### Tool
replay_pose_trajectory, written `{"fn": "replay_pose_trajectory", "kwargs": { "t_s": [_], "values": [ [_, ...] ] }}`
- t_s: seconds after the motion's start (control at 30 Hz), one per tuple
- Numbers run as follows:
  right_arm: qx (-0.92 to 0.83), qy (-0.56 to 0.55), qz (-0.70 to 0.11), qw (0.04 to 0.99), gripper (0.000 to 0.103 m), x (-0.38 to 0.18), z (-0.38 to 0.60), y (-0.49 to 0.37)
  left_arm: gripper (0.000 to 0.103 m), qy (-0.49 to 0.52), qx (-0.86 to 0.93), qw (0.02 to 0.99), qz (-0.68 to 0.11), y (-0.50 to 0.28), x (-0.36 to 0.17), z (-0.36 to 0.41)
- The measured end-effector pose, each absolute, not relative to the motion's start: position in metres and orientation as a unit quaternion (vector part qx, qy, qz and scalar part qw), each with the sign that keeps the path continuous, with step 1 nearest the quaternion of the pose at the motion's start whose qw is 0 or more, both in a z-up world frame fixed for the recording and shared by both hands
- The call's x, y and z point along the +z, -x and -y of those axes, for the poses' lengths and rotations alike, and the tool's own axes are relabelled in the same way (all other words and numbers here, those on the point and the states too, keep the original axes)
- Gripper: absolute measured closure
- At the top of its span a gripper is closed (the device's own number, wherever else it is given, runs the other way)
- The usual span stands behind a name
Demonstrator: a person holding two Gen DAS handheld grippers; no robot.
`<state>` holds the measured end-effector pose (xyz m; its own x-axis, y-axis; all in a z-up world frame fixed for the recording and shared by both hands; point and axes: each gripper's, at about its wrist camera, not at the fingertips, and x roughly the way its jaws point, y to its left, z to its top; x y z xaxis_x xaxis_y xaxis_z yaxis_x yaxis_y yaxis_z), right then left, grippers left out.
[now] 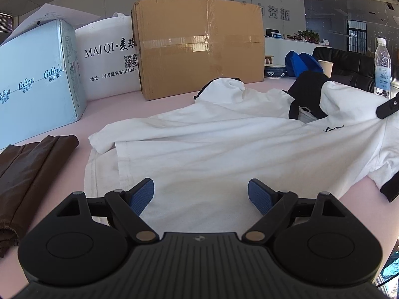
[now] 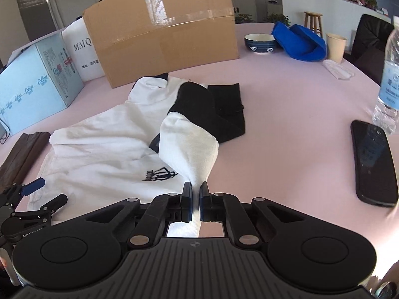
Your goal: Fold clothes
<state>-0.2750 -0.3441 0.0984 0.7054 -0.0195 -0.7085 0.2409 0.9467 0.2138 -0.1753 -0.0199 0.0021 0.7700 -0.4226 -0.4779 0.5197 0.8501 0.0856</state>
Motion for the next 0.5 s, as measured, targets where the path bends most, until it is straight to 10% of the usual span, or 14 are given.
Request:
{"fn": "replay_pose_trajectory", "kwargs": {
  "t_s": [0.27, 0.37, 0.5],
  "values": [
    [-0.076, -0.208, -0.387, 0.895, 0.095, 0.066, 0.352, 0.298, 0.021, -0.132, -0.245, 0.931, -0.235, 0.174, 0.000, 0.027],
    [-0.058, -0.243, -0.360, 0.899, 0.046, 0.073, 0.358, 0.309, 0.021, -0.138, -0.229, 0.935, -0.232, 0.175, 0.000, 0.024],
    [-0.019, -0.265, -0.326, 0.907, 0.039, 0.097, 0.358, 0.343, 0.021, -0.154, -0.192, 0.945, -0.217, 0.187, 0.001, 0.009]
  ]
}}
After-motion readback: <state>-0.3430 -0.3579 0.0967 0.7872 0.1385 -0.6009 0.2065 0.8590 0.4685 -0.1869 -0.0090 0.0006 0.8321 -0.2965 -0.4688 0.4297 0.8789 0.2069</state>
